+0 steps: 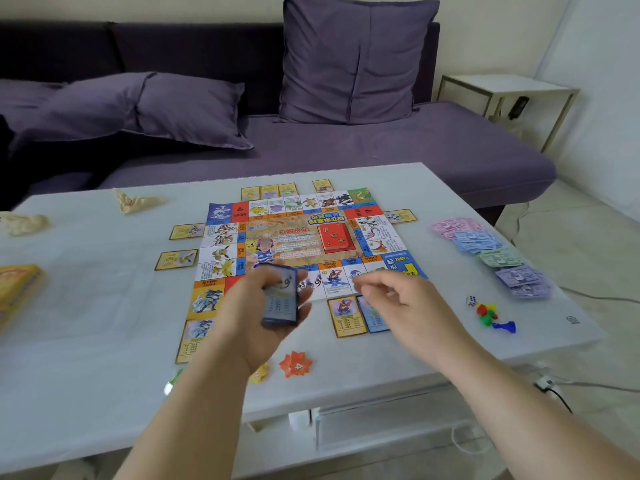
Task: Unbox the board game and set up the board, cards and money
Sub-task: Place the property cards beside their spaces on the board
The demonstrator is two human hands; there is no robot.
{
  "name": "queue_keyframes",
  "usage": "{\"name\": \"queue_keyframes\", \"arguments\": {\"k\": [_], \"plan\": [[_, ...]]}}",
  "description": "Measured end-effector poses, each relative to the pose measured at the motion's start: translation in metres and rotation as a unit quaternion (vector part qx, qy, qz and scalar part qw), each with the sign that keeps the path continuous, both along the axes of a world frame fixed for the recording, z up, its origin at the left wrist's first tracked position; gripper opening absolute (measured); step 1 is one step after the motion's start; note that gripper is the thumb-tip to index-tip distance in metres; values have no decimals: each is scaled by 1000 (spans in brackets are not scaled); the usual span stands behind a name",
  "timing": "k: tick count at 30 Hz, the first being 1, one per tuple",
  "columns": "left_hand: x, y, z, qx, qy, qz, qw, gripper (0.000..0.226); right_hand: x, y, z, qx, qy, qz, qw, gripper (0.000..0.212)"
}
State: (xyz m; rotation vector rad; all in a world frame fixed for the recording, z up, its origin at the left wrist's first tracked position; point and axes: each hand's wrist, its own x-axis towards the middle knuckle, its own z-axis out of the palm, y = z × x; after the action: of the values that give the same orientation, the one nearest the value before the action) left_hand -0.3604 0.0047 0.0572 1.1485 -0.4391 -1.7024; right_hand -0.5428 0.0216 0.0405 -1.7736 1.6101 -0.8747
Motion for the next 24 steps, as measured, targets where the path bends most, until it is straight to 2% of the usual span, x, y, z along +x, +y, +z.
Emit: {"name": "queue_keyframes", "arguments": {"k": [3, 7, 10, 15, 21, 24], "plan": [[17, -1, -7, -2, 78, 67, 995, 35, 9, -2, 6, -8, -70, -4, 998, 18], [39, -5, -8, -26, 68, 103, 992, 34, 25, -6, 12, -12, -125, 3, 992, 21], [47, 0, -6, -46, 30, 50, 997, 38, 38, -9, 14, -2, -128, 27, 991, 22], [38, 13, -12, -72, -33, -65, 995, 37, 60, -14, 9, 65, -150, 43, 986, 9], [43, 15, -17, -104, -48, -104, 988, 41, 72, -16, 7, 104, -169, 14, 980, 17], [45, 17, -15, -110, -63, -115, 985, 35, 76, -16, 6, 117, -166, 32, 979, 15]]}}
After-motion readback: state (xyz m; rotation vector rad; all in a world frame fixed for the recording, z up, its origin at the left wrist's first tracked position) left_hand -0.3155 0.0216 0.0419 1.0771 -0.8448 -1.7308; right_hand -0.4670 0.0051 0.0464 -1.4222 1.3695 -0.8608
